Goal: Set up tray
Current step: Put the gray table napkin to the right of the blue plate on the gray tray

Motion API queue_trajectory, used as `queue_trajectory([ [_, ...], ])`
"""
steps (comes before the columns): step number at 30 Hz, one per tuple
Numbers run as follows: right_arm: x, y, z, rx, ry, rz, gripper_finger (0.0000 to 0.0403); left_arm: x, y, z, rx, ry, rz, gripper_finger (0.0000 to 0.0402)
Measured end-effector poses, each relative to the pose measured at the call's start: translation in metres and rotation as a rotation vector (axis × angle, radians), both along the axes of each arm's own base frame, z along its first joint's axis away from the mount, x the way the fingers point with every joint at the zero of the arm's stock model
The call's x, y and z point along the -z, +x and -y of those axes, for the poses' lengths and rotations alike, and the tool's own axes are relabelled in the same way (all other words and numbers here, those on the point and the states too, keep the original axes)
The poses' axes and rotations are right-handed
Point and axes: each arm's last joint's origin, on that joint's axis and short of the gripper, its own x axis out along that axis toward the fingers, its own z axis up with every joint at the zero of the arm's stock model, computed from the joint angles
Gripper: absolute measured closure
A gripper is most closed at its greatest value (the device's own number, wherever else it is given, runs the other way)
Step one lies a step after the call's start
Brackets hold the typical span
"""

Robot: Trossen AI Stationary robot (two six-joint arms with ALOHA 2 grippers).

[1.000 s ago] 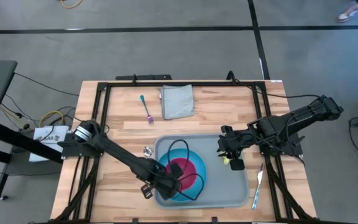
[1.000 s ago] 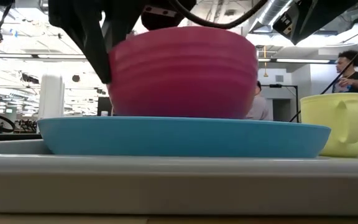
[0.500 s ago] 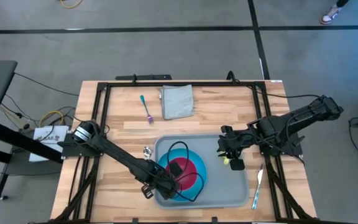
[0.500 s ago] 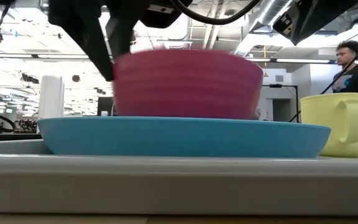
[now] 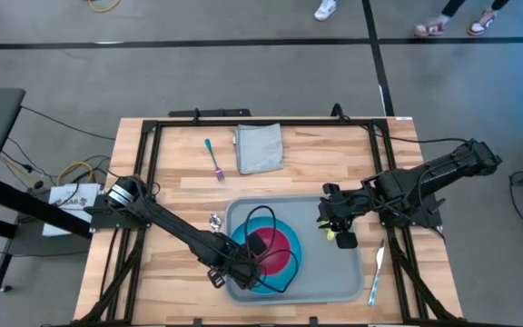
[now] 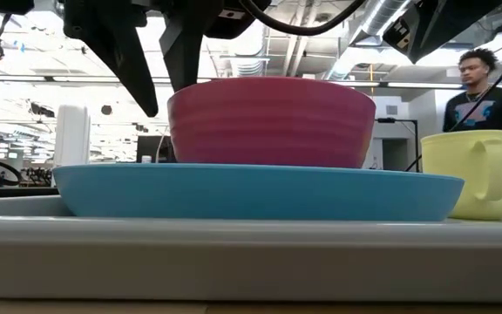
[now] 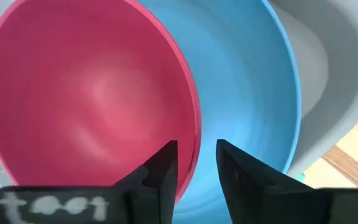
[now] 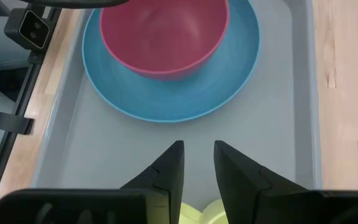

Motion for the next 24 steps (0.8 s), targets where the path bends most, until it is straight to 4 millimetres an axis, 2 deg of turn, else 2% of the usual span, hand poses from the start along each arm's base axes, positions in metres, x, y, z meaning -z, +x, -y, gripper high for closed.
queue_trajectory([
  [5,0.0,0.0,0.0,0.0,0.0,0.0,0.0321,-0.014,0.002,0.002,-0.005,0.007,0.023,0.0299],
  [11,0.0,0.0,0.0,0.0,0.0,0.0,0.0321,-0.046,0.0,0.002,-0.047,0.013,0.002,0.0299],
  [17,-0.001,0.001,0.0,0.024,0.021,0.006,0.0321,-0.074,-0.012,-0.007,-0.203,0.12,-0.041,0.0299],
  [24,-0.001,0.001,-0.001,0.04,0.033,0.003,0.0321,-0.087,-0.029,-0.021,-0.343,0.302,-0.105,0.0299],
])
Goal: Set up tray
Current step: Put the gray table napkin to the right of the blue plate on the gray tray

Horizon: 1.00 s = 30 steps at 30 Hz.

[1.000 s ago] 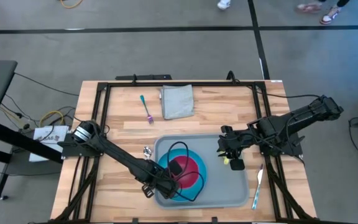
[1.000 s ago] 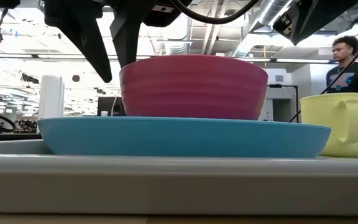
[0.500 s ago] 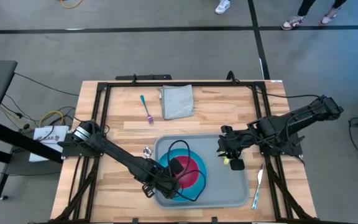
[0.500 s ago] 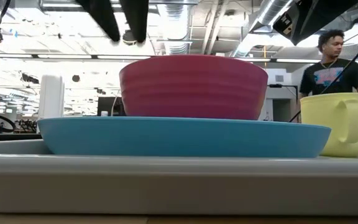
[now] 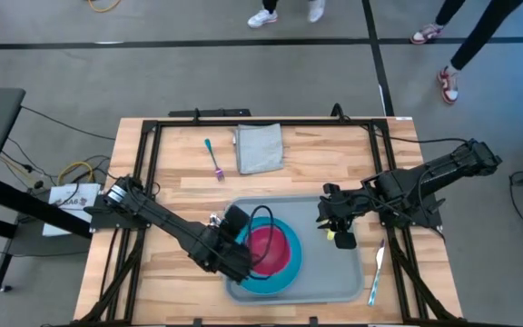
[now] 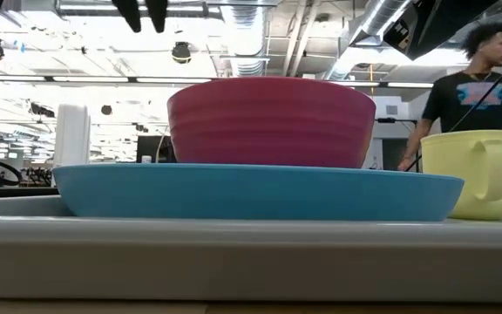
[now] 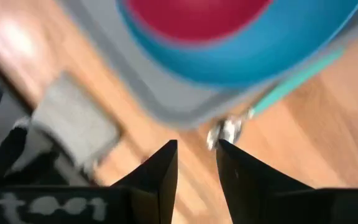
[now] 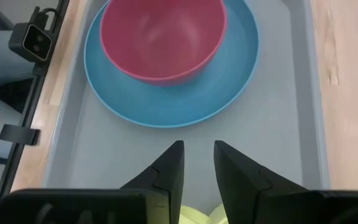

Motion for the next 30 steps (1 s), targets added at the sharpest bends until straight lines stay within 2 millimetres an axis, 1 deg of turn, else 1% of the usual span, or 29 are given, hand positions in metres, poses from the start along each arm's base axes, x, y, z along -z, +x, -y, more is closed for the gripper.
queue_trajectory([
  [4,0.0,0.0,0.0,0.0,0.0,0.0,0.0321,-0.005,-0.002,-0.002,-0.047,-0.006,0.042,0.0299],
  [7,0.0,0.0,0.0,-0.001,0.0,-0.001,0.0321,-0.017,-0.009,-0.005,-0.046,-0.034,0.058,0.0299],
  [10,0.0,0.0,0.0,-0.002,-0.001,-0.003,0.0321,-0.031,-0.017,-0.009,-0.074,-0.069,0.109,0.0299],
  [17,0.0,0.0,0.0,-0.007,-0.006,-0.003,0.0321,-0.076,-0.051,-0.026,-0.17,-0.165,0.278,0.0299],
  [19,0.0,0.0,0.0,-0.007,-0.006,-0.003,0.0321,-0.088,-0.064,-0.031,-0.199,-0.178,0.344,0.0299],
  [21,0.001,0.0,0.0,-0.007,-0.007,-0.006,0.0321,-0.096,-0.078,-0.039,-0.221,-0.169,0.394,0.0299],
  [23,0.002,0.001,-0.001,-0.007,-0.009,-0.011,0.0321,-0.097,-0.094,-0.047,-0.257,-0.16,0.43,0.0299],
  [25,0.003,0.001,-0.001,-0.006,-0.011,-0.01,0.0321,-0.092,-0.111,-0.057,-0.314,-0.159,0.453,0.0299],
  [28,0.005,0.003,-0.001,-0.013,-0.024,-0.021,0.0321,-0.078,-0.137,-0.07,-0.404,-0.167,0.483,0.0299],
  [30,0.006,0.006,-0.002,-0.035,-0.037,-0.007,0.0321,-0.063,-0.151,-0.076,-0.43,-0.169,0.496,0.0299],
])
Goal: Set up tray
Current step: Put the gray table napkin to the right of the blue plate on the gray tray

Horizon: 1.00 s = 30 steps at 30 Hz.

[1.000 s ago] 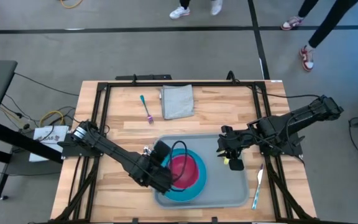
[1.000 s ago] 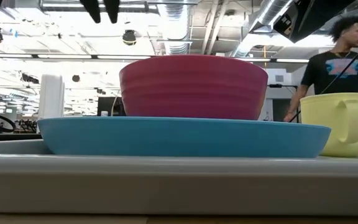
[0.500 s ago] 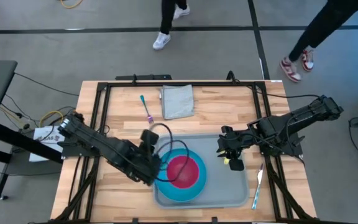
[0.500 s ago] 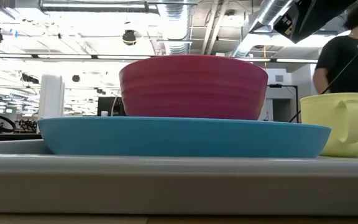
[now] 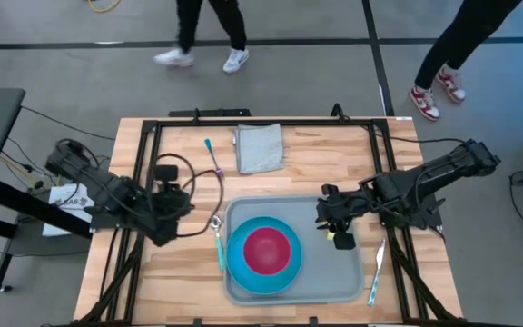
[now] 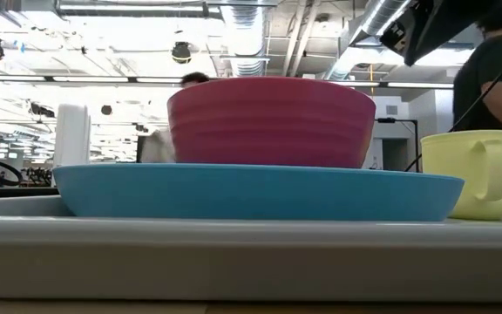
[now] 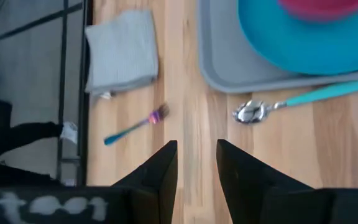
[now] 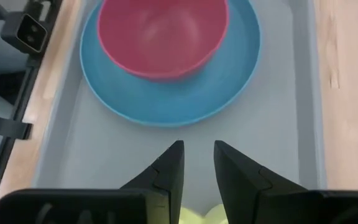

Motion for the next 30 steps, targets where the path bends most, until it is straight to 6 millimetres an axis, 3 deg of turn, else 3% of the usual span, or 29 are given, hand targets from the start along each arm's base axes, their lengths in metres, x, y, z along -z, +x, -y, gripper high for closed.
queue_trajectory([
  [10,0.007,0.017,0.0,-0.052,-0.036,0.05,0.0321,0.077,-0.039,-0.019,0.006,-0.096,0.17,0.0299],
  [16,0.01,0.021,0.001,-0.049,-0.037,0.05,0.0315,0.109,-0.053,-0.03,-0.014,-0.109,0.237,0.0299],
  [23,0.008,0.036,-0.002,-0.041,-0.009,0.152,0.0283,0.106,-0.052,-0.03,-0.008,-0.113,0.297,0.0299],
  [30,0.019,0.048,-0.002,-0.047,-0.026,0.156,0.0232,0.106,-0.051,-0.03,-0.001,-0.106,0.296,0.0299],
])
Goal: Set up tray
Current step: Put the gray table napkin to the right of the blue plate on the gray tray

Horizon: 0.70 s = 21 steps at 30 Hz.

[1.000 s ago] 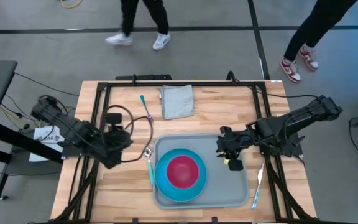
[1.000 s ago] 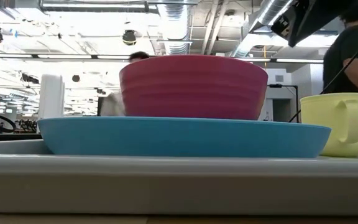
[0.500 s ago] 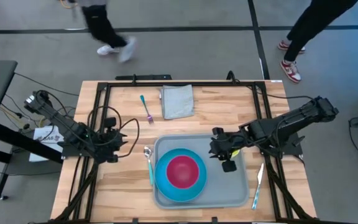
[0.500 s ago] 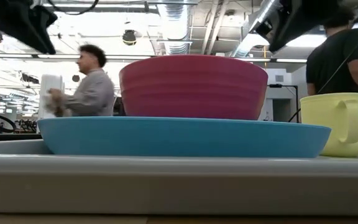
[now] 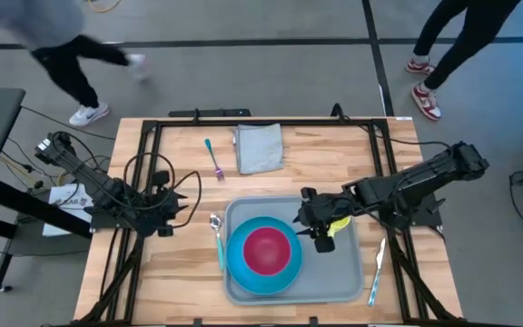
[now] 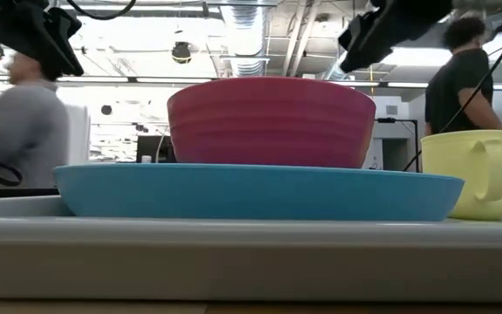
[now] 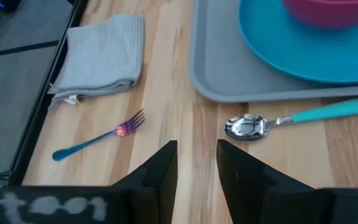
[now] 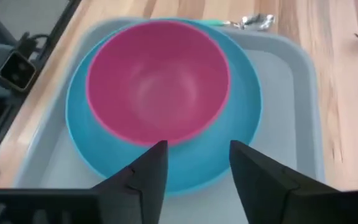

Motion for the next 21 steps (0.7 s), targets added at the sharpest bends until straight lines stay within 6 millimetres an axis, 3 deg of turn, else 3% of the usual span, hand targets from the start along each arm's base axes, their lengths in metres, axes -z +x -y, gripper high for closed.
queue_trajectory([
  [8,0.014,0.024,0.017,0.094,-0.092,0.057,0.0191,0.0,0.001,0.0,-0.02,0.004,0.021,0.0299],
  [15,0.019,0.037,0.042,0.067,-0.374,0.108,0.0191,-0.002,0.002,-0.002,-0.202,-0.044,0.146,0.0299],
  [21,0.012,0.048,0.071,0.179,-0.432,0.204,0.02,-0.002,0.002,-0.003,-0.269,-0.085,0.189,0.0299],
])
